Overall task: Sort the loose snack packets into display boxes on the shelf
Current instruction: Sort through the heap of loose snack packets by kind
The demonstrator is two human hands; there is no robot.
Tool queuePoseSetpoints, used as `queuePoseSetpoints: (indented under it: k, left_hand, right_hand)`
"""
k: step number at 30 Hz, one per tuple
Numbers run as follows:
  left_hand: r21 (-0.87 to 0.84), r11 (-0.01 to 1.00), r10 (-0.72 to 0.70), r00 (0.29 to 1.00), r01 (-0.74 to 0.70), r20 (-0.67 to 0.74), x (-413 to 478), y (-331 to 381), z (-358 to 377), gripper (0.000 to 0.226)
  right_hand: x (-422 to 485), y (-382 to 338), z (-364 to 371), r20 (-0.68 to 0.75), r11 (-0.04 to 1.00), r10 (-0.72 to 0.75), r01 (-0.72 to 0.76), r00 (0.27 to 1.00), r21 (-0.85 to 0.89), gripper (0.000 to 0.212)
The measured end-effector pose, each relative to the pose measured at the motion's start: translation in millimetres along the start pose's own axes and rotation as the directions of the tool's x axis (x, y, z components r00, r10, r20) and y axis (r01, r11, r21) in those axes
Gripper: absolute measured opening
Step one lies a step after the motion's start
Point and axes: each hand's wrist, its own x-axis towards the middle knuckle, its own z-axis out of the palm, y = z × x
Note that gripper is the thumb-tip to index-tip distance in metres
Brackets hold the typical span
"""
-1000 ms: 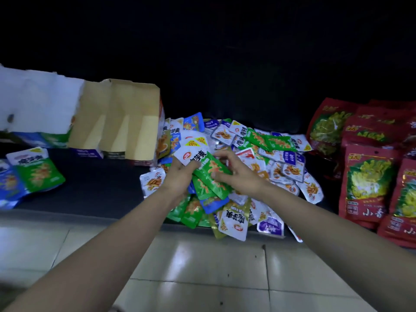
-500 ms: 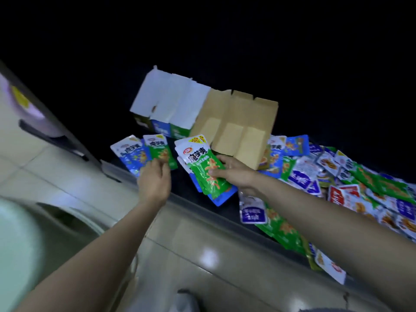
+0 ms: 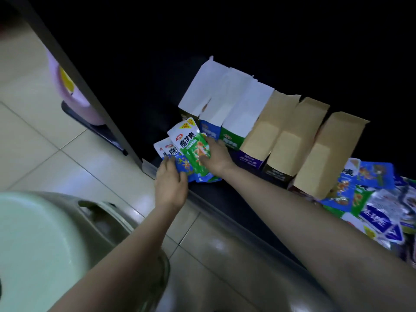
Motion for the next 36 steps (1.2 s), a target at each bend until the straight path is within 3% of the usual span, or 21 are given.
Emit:
queuePoseSetpoints:
  k: [3, 9, 12, 18, 21, 24, 28, 32, 36]
  left_hand:
    - [0.009, 1.000, -0.025, 1.000, 0.025, 0.004, 7.6, -5.3, 3.1, 0.048]
    - [-0.014, 0.998, -0.069, 0.998, 0.069, -0.015, 9.9, -9.0, 4.9, 0.040]
    - [0.027, 0.999, -0.024, 0.999, 0.025, -0.042, 3.7, -2.1, 3.5, 0.051]
    - [0.194, 0.978, 0.065, 0.995, -0.079, 0.074, -0.7, 4.6, -1.5, 0.058]
    - [0.198, 0.978, 0.059, 0.998, -0.063, 0.022, -5.4, 14.3, -7.6, 0.053]
    - [0.176, 0.973, 0.168, 0.983, -0.153, -0.075, -16.5, 33.6, -5.5, 0.039]
    - [0.112, 0.917, 0.397, 0.905, -0.383, -0.155, -41.3, 83.8, 19.5, 0.027]
    - [0.051, 0.793, 0.608, 0.782, -0.607, -0.136, -84.6, 157.8, 66.3, 0.014]
    - [-0.041, 0.604, 0.797, 0.602, -0.796, 0.042, -132.4, 221.5, 129.2, 0.023]
  right_hand:
    - [7.8, -2.2, 17.0, -0.061, 0.978, 0.070, -0.080, 0.996, -0.192, 0.069]
    - [21.9, 7.3, 10.6, 0.029, 0.999, 0.048, -0.047, 0.998, -0.004, 0.076]
    - [22.9, 9.7, 5.4, 0.137, 0.993, 0.016, -0.031, 0.990, 0.115, 0.079]
    - [6.6, 15.7, -9.1, 0.105, 0.977, -0.152, 0.134, 0.983, 0.163, 0.070]
    - [-11.5, 21.9, -24.3, 0.076, 0.967, -0.230, 0.219, 0.970, 0.129, 0.062]
    - [-39.3, 30.7, -48.3, 0.030, 0.944, -0.296, 0.287, 0.955, 0.162, 0.045]
    - [-93.7, 58.4, -97.2, -0.080, 0.919, -0.286, 0.297, 0.955, 0.261, 0.024]
    - [-160.8, 118.5, -161.1, -0.241, 0.928, -0.246, 0.300, 0.939, 0.222, 0.016]
    - [-226.0, 216.6, -204.1, -0.498, 0.982, -0.070, 0.148, 0.864, 0.118, 0.018]
